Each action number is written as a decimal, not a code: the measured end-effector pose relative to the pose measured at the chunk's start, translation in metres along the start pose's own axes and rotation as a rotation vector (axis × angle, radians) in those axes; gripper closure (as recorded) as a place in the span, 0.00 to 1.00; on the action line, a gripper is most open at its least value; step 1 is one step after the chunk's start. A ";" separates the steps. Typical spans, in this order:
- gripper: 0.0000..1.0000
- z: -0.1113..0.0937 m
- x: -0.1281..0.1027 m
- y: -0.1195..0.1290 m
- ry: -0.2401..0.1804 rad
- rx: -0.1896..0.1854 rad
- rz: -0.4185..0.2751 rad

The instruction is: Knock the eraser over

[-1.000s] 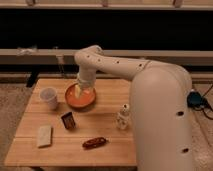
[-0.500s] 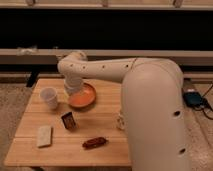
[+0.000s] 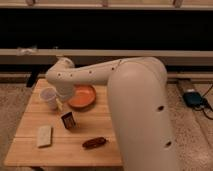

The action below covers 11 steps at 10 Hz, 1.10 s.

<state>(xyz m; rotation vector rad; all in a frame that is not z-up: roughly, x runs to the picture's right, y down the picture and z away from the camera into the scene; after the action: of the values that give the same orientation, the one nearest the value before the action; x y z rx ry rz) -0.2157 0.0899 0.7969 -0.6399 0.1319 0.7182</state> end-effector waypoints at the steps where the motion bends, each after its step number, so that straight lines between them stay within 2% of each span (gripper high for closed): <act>1: 0.35 0.004 0.001 0.003 0.013 0.005 -0.009; 3: 0.35 0.013 0.012 0.004 0.039 0.009 -0.011; 5: 0.35 0.018 0.034 -0.005 0.063 0.008 0.015; 8: 0.35 0.021 0.071 -0.020 0.077 -0.007 0.071; 11: 0.35 0.021 0.094 -0.031 0.076 -0.023 0.120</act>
<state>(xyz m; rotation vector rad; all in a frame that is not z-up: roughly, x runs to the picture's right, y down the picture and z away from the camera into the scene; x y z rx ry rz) -0.1270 0.1384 0.7983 -0.6860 0.2341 0.8126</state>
